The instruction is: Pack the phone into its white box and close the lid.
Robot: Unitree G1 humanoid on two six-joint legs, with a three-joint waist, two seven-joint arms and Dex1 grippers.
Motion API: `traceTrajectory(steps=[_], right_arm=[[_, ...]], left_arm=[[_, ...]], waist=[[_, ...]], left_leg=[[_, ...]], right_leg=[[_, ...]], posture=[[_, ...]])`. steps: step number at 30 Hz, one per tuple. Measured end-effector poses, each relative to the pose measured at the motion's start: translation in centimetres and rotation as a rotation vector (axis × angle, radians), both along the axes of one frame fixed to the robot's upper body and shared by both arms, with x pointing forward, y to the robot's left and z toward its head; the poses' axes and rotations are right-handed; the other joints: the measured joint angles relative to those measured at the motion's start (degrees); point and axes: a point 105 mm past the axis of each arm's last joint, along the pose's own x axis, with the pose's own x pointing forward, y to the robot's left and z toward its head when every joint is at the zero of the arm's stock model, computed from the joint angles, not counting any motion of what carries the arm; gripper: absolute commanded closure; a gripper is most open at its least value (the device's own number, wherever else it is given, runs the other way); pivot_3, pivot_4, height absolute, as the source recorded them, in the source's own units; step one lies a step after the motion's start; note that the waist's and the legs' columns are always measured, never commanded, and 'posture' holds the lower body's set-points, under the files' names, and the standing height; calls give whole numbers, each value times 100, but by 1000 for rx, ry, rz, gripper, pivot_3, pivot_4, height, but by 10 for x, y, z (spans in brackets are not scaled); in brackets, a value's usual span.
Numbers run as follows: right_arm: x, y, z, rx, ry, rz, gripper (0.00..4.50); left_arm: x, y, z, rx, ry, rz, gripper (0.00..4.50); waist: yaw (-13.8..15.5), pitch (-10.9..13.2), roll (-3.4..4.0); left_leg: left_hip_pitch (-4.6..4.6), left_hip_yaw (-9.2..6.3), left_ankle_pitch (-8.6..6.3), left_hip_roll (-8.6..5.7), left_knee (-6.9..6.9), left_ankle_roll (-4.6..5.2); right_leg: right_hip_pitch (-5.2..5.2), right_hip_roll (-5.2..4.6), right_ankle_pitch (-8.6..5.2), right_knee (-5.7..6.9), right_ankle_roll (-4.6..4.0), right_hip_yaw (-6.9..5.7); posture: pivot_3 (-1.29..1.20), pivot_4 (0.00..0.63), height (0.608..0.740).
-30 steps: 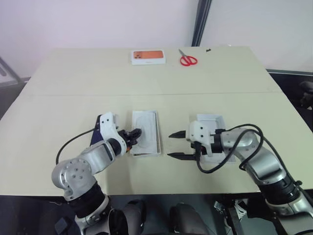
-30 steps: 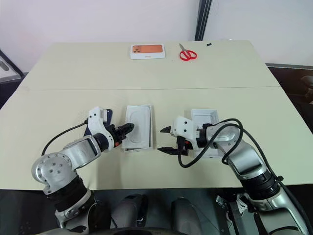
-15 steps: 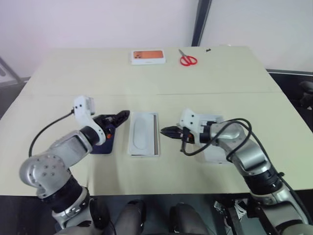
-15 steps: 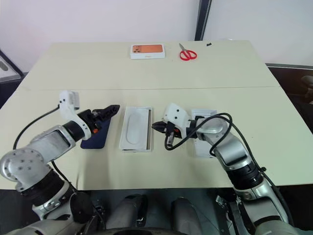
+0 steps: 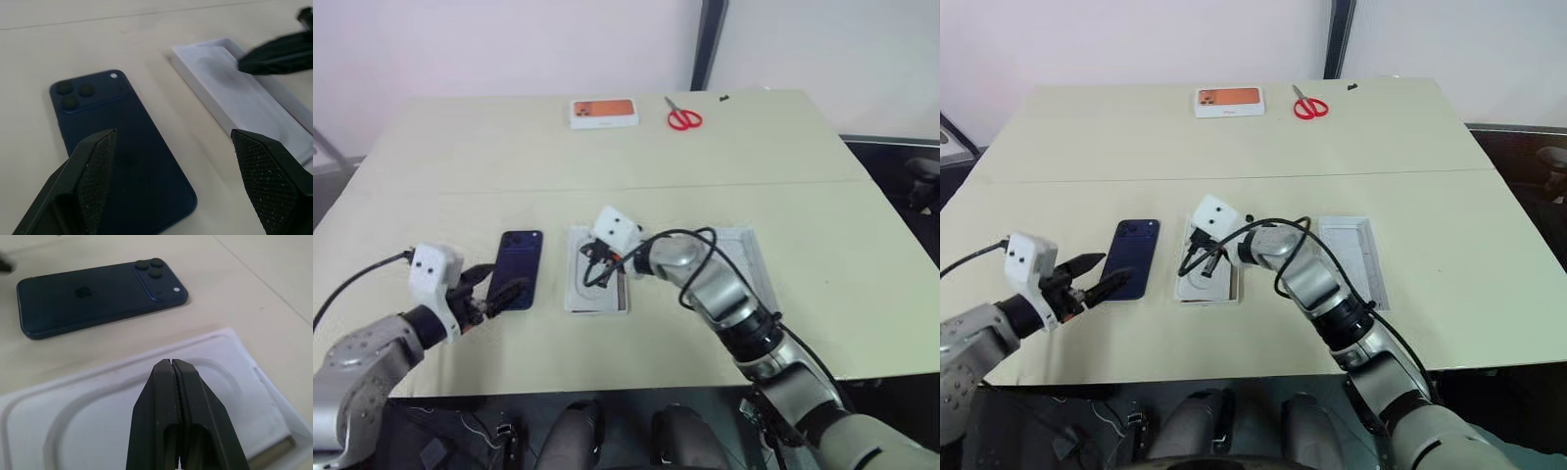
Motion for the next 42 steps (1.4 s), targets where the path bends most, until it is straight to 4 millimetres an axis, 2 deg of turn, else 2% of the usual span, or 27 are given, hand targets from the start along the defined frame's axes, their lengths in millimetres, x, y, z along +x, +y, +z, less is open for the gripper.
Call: traceTrajectory(steps=[4,10,16,19,23,33,37,38,39,42], right_arm=[[12,2,-12,-44,25,-87,4455],[19,-8,-24,-117,25,-148,4455],[14,-31,-22,-208,-10,-138,4455],[9,-37,-21,-253,-34,-124,4455],[7,-36,-21,-276,-54,-114,4455],[6,-16,-17,-204,-51,-97,4455],[6,-10,-12,-165,-73,-67,4455],[4,-8,-9,-144,-84,-46,4455],[3,-5,-6,-126,-94,-25,4500],[-1,0,-2,-95,-115,13,4500]], left_arm=[[-18,-4,-8,-5,-13,-80,568],[-23,-8,-10,11,-39,-114,568],[-26,-12,-11,8,-43,-129,568],[-26,-14,-12,6,-43,-136,568],[-25,-18,-11,3,-50,-151,568],[-21,-19,-10,1,-66,-145,568],[-7,-10,-9,-28,-104,-26,568],[0,-3,-8,-46,-107,35,568],[7,8,-6,-69,-110,114,15],[19,40,-9,-91,-72,329,4]], waist=[[-40,-1,1],[-42,-1,4],[-32,-1,4],[-37,-1,4],[-36,-1,3],[-48,-1,3],[-29,-1,3],[-29,-2,2],[-31,-2,2],[-44,-3,-1]], left_leg=[[1,0,4,2,-26,-6],[0,0,6,4,-28,-8],[0,0,6,4,-27,-6],[0,0,6,4,-27,-6],[0,0,6,4,-27,-6],[0,0,6,4,-28,-6],[0,-1,6,4,-23,-6],[0,-2,6,4,-21,-6],[0,-2,6,4,-19,-6],[0,-1,7,4,-18,-6]], right_leg=[[-19,3,2,2,-5,2],[-21,5,3,6,-6,2],[-19,5,3,5,-6,2],[-20,5,3,6,-6,2],[-19,5,3,6,-6,2],[-21,7,3,7,-6,2],[-21,8,3,10,-5,0],[-21,9,3,14,-5,0],[-22,10,3,18,-4,0],[-29,11,3,32,-3,1]], posture=[[0,150,740],[0,150,740],[0,150,740],[0,150,740],[0,150,740],[0,150,740],[0,150,740],[0,150,740],[0,150,740],[0,150,740]])
